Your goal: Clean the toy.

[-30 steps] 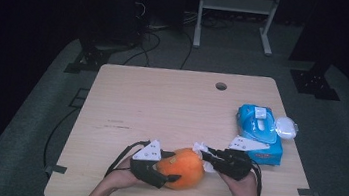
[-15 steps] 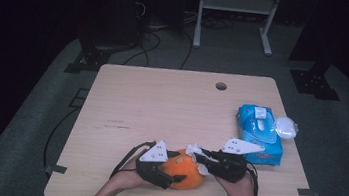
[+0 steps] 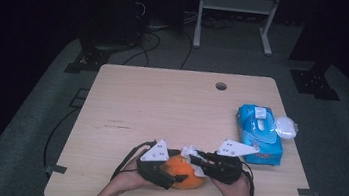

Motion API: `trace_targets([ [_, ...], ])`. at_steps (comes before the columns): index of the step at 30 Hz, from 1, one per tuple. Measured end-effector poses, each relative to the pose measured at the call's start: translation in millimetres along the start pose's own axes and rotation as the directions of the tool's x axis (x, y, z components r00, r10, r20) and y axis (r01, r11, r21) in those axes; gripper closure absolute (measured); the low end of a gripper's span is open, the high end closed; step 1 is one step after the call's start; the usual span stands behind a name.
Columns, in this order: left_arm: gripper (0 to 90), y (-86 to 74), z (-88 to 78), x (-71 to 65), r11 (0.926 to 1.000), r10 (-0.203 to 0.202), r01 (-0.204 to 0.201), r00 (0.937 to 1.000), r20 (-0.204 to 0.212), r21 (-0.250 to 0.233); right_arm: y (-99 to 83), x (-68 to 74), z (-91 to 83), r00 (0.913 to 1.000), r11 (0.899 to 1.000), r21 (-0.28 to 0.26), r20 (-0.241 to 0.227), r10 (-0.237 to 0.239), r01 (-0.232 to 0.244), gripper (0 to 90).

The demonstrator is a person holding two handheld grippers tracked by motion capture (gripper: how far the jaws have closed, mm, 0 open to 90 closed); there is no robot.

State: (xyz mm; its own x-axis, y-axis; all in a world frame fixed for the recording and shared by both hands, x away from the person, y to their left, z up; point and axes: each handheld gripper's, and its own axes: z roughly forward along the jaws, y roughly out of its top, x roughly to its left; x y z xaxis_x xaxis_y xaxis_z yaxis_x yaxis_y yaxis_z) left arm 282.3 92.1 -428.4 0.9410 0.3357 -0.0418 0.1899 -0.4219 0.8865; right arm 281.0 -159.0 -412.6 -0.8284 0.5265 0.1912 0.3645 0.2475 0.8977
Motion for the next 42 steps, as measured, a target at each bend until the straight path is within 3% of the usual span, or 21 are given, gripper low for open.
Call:
trace_targets([
  [4, 13.5, -2.4, 4.5, 3.5, 0.9983, -0.058, 0.058, 0.9983, -0.010, -0.009, -3.4, -8.7, -4.7, 0.9989, 0.999, -0.006, 0.034, 0.032, -0.032, 74.5],
  [9, 27.0, -2.8, 4.3, -0.3, 0.9998, -0.007, 0.007, 0.9997, -0.025, 0.016, 1.5, 5.9, -1.4, 0.9986, 0.999, -0.007, 0.042, -0.033, 0.033, 74.6],
  [12, 26.4, -4.2, 2.1, 2.6, 0.9997, -0.022, 0.022, 0.9997, -0.001, 0.006, -1.4, -6.2, -3.9, 0.9992, 1.000, -0.002, 0.039, 0.005, -0.005, 74.6],
  [13, 22.1, -4.6, 2.2, 3.7, 0.9994, -0.034, 0.034, 0.9993, 0.011, 0.003, -4.0, -12.3, -6.3, 0.9973, 1.000, 0.007, 0.072, 0.010, -0.011, 74.6],
  [14, 19.8, -5.0, 2.3, 4.7, 0.9990, -0.044, 0.044, 0.9989, 0.017, -0.001, -5.2, -15.1, -7.6, 0.9969, 1.000, 0.008, 0.076, 0.021, -0.021, 74.6],
  [16, 19.7, -5.1, 3.8, 5.1, 0.9987, -0.050, 0.050, 0.9987, 0.002, -0.001, -4.9, -15.7, -11.4, 0.9952, 0.999, -0.012, 0.091, 0.038, -0.037, 74.6],
  [20, 31.1, -2.7, 5.9, 0.1, 0.9994, -0.032, 0.031, 0.9986, -0.043, -0.014, 6.8, 3.6, -12.3, 0.9991, 0.998, -0.059, 0.038, -0.021, 0.023, 74.6],
  [23, 33.2, -1.4, 4.8, -1.8, 0.9999, -0.010, 0.011, 0.9990, -0.044, 0.004, 3.7, 10.1, -2.7, 0.9977, 0.998, -0.013, 0.030, -0.061, 0.061, 74.7],
  [25, 31.1, -3.4, 4.9, -1.1, 0.9998, -0.022, 0.022, 0.9994, -0.026, -0.001, -2.6, 1.0, -1.1, 0.9998, 1.000, -0.011, 0.011, -0.018, 0.018, 74.7],
  [27, 25.4, -4.4, 5.1, 0.5, 0.9993, -0.034, 0.034, 0.9994, -0.006, -0.013, -4.3, -5.3, -4.2, 0.9976, 1.000, 0.006, 0.063, -0.030, 0.030, 74.7],
  [30, 20.4, -5.6, 6.4, 2.9, 0.9989, -0.047, 0.046, 0.9989, -0.011, -0.011, -4.5, -8.3, -7.7, 0.9967, 1.000, 0.005, 0.080, -0.013, 0.012, 74.6],
  [32, 25.7, -4.2, 7.1, 0.4, 0.9996, -0.025, 0.025, 0.9994, -0.025, -0.012, 0.9, -1.0, -9.5, 0.9969, 0.999, -0.015, 0.073, -0.028, 0.029, 74.6],
  [34, 27.0, -2.7, 9.0, -2.4, 0.9995, -0.027, 0.027, 0.9992, -0.030, -0.014, 7.0, 9.5, -8.3, 0.9976, 0.998, -0.032, 0.033, -0.060, 0.062, 74.5],
  [37, 22.6, -1.9, 8.9, -3.5, 1.0000, -0.009, 0.009, 0.9998, -0.016, -0.002, 6.9, 16.9, -0.5, 0.9943, 0.995, 0.006, 0.026, -0.104, 0.103, 74.6],
  [39, 17.4, -3.3, 5.8, 1.0, 0.9992, -0.038, 0.038, 0.9993, 0.001, -0.012, 0.9, 9.5, 2.0, 0.9971, 0.997, 0.020, 0.013, -0.075, 0.075, 74.6],
  [42, 16.0, -5.4, 5.1, 6.2, 0.9963, -0.085, 0.085, 0.9964, 0.009, -0.013, 0.7, 2.8, -2.6, 0.9968, 0.998, 0.022, 0.050, -0.062, 0.061, 74.6],
])
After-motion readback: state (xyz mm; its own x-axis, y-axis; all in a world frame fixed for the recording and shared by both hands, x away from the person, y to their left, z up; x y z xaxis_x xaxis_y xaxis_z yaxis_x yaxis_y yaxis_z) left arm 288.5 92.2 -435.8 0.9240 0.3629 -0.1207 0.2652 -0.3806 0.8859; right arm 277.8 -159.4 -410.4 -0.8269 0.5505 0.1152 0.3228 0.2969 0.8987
